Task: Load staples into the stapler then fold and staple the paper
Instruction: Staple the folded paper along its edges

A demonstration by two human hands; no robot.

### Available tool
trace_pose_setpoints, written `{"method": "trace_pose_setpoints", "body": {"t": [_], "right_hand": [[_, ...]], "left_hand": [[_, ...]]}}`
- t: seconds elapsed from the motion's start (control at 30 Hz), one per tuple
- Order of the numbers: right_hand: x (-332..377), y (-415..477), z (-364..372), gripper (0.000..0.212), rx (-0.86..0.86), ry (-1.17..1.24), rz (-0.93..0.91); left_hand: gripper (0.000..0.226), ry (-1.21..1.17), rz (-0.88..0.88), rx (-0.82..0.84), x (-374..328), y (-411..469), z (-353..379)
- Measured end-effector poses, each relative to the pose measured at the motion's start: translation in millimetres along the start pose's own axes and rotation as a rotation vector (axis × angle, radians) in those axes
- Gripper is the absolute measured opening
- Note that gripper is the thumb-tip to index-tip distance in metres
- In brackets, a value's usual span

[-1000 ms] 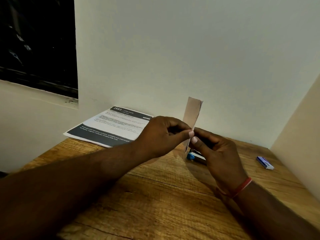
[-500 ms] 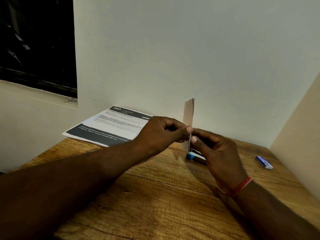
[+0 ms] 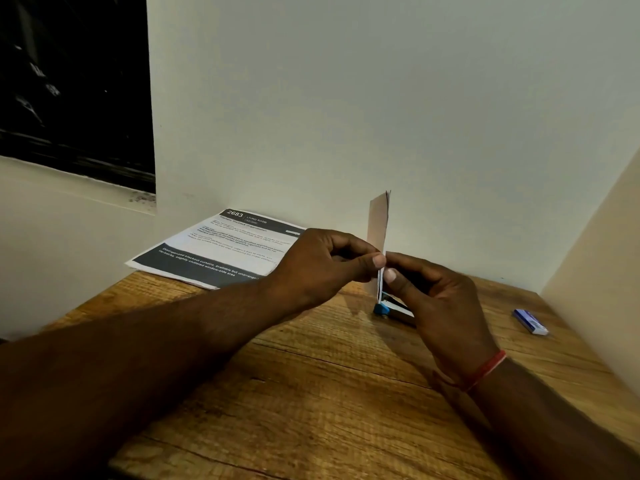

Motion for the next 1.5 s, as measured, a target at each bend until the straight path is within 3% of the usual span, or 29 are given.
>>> {"method": "trace_pose_setpoints", "body": {"t": [0.27,0.57,0.67,0.93,1.1,1.2,1.5], "right_hand": [[-2,0,0,0.028,0.021,0.004,-0.001],[-2,-4,1,0.023,-0.033,0.087,0.049],[-12,-3,-6,0.008,-0.073,0.058,0.092],[-20,0,-4,0.022,-0.059,0.035,0.144],[-10,0,-4,0.011,-0.064,-0.077,0.079],[-4,0,-3,0.024,-0.05,-0.128,0.04],[-8,0,0,0.008,-0.051,0.026,0.071]], "left_hand": [[0.018,-0.031,-0.022,-0.014,0,-1,-1],[0.006,0.247,0.11,-0.02,-14,-3,3],[0.007,0.32,0.132,-0.03,-15,-3,5],[0.01,0.237,0.119,-0.043,-12,-3,3],[0.007,0.24,0.117,-0.047,-13,-3,3],[0.013,0.235,0.115,-0.053,-13,-4,3],[0.008,0.292,0.088,-0.088,-13,-1,1]]}}
Point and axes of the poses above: each hand's wrist, its own y-axis towards the middle knuckle, its own z-axis out of the palm, x = y × z, the point moved 9 cm from there along y, towards the middle knuckle, and after that the axes turned 2 degrees about x, right-handed, at the moved point
